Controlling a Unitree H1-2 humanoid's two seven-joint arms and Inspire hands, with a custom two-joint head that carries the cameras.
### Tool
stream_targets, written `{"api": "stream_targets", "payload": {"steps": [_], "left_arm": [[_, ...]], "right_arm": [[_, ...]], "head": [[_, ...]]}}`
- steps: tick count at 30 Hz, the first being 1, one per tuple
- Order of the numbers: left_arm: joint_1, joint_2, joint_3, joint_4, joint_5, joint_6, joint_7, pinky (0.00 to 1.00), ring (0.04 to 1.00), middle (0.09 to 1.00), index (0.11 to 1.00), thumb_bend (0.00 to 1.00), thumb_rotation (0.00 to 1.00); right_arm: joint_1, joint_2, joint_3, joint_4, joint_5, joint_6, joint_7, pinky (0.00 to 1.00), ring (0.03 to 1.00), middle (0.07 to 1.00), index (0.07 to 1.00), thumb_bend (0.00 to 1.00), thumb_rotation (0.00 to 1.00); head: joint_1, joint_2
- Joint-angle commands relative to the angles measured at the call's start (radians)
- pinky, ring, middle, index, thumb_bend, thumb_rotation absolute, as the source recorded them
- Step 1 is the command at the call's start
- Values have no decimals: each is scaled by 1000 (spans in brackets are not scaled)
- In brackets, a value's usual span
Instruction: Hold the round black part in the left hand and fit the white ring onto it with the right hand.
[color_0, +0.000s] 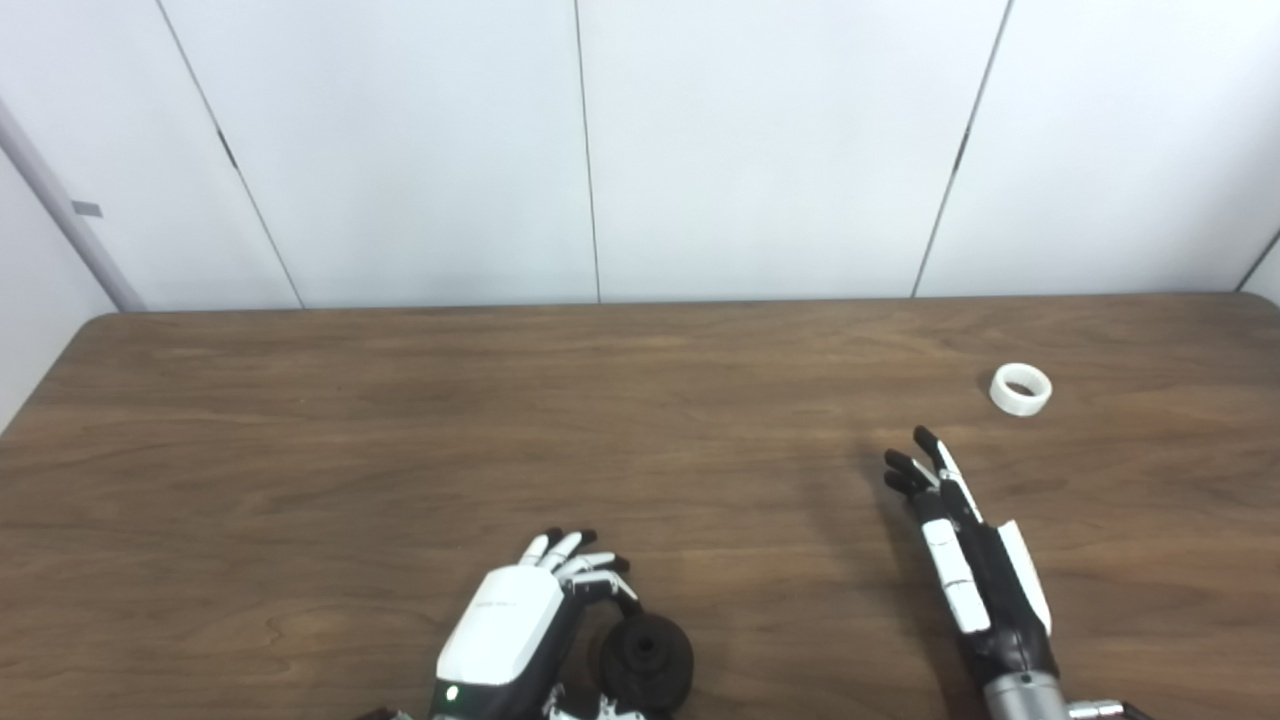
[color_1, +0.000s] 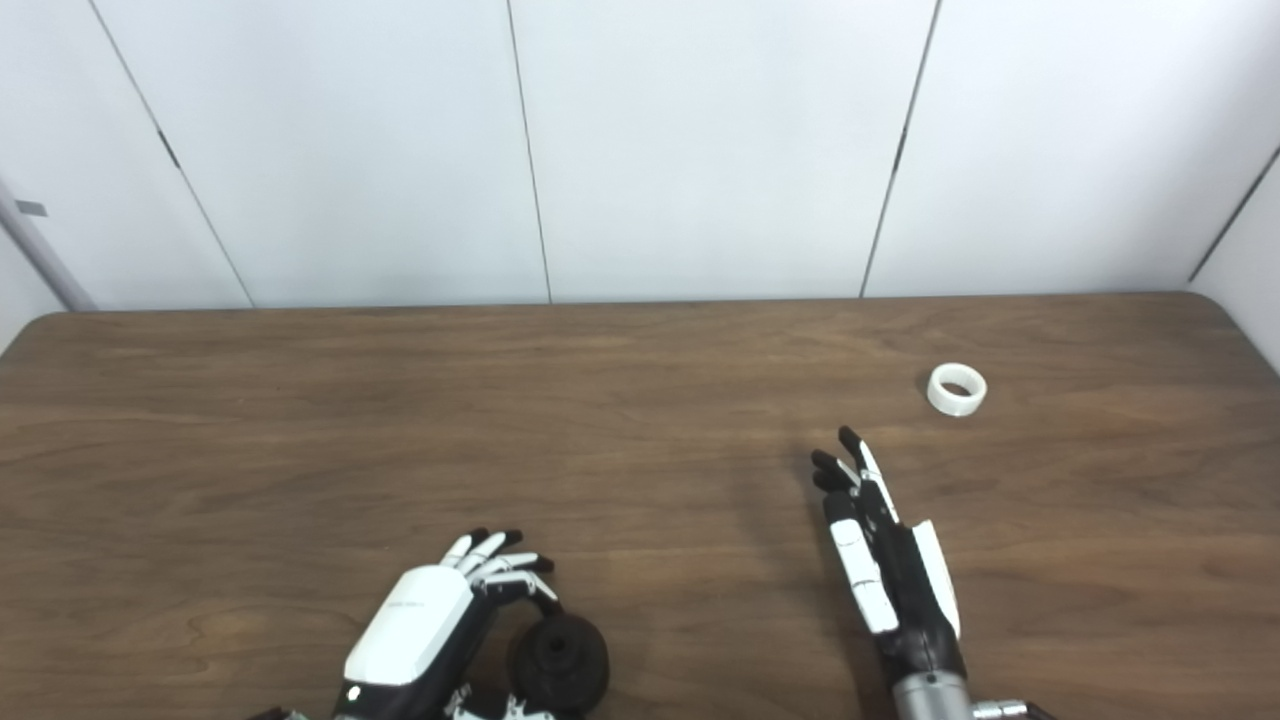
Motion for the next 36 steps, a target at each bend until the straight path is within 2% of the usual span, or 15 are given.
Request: {"api": "stream_targets", "payload": {"steps": [1, 6, 27, 33, 34, 36], "left_arm": [[23, 5, -7, 29, 26, -21, 18, 1000, 941, 814, 484, 522, 54], [38, 5, -4, 52, 32, -45, 45, 1000, 930, 811, 484, 522, 53], [72, 9, 8, 72, 31, -73, 82, 1000, 909, 800, 485, 523, 51], [70, 16, 14, 71, 24, -83, 82, 1000, 908, 800, 485, 523, 52], [68, 16, 15, 71, 24, -82, 79, 1000, 908, 801, 485, 523, 51], [67, 17, 18, 69, 23, -79, 75, 1000, 909, 801, 485, 523, 51]], "right_arm": [[22, 7, 10, -35, -2, -6, -2, 917, 868, 888, 974, 457, 1000], [23, 1, 10, -48, 3, 5, -1, 903, 860, 895, 971, 462, 1000], [11, -16, -28, -137, 88, 85, 13, 991, 918, 914, 964, 480, 1000], [-17, -32, -55, -192, 80, 158, 10, 1000, 930, 909, 959, 498, 1000], [-26, -41, -62, -198, 78, 169, 12, 1000, 937, 908, 960, 503, 1000], [-46, -59, -75, -211, 70, 198, 15, 1000, 929, 906, 960, 502, 1000]], "head": [[-6, 6], [-13, 18], [-54, 45], [-54, 45], [-108, 47], [-121, 47]]}}
